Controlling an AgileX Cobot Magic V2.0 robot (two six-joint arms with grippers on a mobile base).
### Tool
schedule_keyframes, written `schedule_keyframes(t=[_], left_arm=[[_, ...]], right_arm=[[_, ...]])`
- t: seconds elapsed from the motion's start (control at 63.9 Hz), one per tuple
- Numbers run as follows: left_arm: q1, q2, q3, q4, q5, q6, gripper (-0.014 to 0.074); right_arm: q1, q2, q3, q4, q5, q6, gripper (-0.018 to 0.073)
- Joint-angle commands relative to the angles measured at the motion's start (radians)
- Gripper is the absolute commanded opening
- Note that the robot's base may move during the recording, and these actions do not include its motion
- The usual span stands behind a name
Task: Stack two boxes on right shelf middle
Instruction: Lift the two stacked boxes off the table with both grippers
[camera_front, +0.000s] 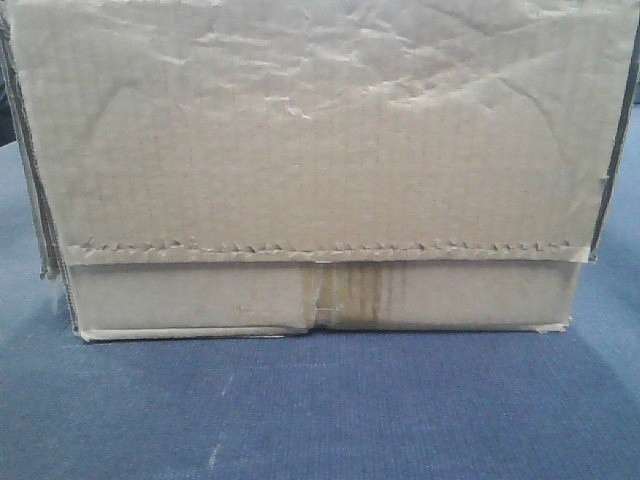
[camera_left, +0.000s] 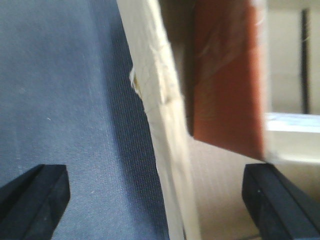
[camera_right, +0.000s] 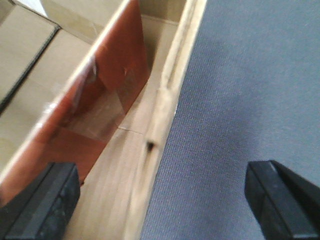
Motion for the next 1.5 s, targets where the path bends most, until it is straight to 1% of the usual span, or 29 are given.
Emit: schedule_keyframes(t=[0.0,0.047,0.094,0.157,0.172,0.188,0.204,0.266,0.298,0.313,0.36,0.376,0.689,0.955,1.065,1.253,1.394,1.488], left_arm=[[-0.005,0.007,-0.002,-0.002,-0.007,0.001,0.0599],[-0.005,0.013,-0.002,-0.002,-0.007,0.001,0.0592],[-0.005,0.013,-0.002,-0.002,-0.007,0.001,0.0568],[-0.005,0.013,-0.002,0.000,-0.007,0.001,0.0484],[-0.005,0.013,-0.002,0.000,-0.007,0.001,0.0456],[-0.005,0.013,-0.002,0.000,-0.007,0.001,0.0426],[-0.005,0.013,-0.002,0.000,-0.007,0.001,0.0374],[-0.005,0.013,-0.002,0.000,-0.007,0.001,0.0213],[-0.005,0.013,-0.002,0.000,-0.007,0.001,0.0121],[-0.005,0.013,-0.002,0.000,-0.007,0.001,0.0072],[-0.005,0.013,-0.002,0.000,-0.007,0.001,-0.0082],[-0.005,0.013,-0.002,0.000,-0.007,0.001,-0.0111],[-0.005,0.003,-0.004,0.000,-0.007,-0.010,-0.0111],[-0.005,-0.095,-0.017,0.000,-0.007,-0.010,-0.0111],[-0.005,-0.131,-0.074,0.000,-0.007,-0.010,-0.0111],[-0.005,-0.189,-0.230,0.000,-0.007,-0.010,-0.0111],[-0.005,-0.217,-0.350,-0.021,-0.007,-0.010,-0.0111],[-0.005,-0.229,-0.406,-0.049,-0.007,-0.010,-0.0111]], right_arm=[[0.000,0.016,-0.008,-0.003,-0.021,-0.006,0.0532],[0.000,0.021,-0.008,-0.003,-0.024,-0.006,0.0477],[0.000,0.021,-0.008,-0.003,-0.030,-0.006,0.0398],[0.000,0.021,-0.008,-0.003,-0.040,-0.006,0.0239],[0.000,0.021,-0.008,-0.003,-0.042,-0.006,0.0199],[0.000,0.021,-0.008,-0.003,-0.042,-0.006,0.0137],[0.000,0.021,-0.008,-0.003,-0.042,-0.006,0.0095],[0.000,0.021,-0.008,-0.003,-0.042,-0.006,-0.0073],[0.000,0.021,-0.008,-0.003,-0.042,-0.006,-0.0153],[0.000,0.021,-0.008,-0.003,-0.040,-0.006,-0.0167],[0.000,0.021,-0.008,-0.003,-0.038,-0.003,-0.0153],[0.000,0.021,-0.008,-0.003,-0.038,-0.003,-0.0151],[0.000,0.010,-0.008,-0.003,-0.032,0.006,-0.0151],[0.000,-0.089,-0.026,-0.003,-0.054,0.006,-0.0151],[0.000,-0.133,-0.073,-0.003,-0.054,0.006,-0.0151],[0.000,-0.192,-0.202,-0.003,-0.034,0.006,-0.0151],[0.000,-0.229,-0.287,-0.003,-0.034,0.006,-0.0151],[0.000,-0.246,-0.335,-0.003,-0.034,0.006,-0.0151]])
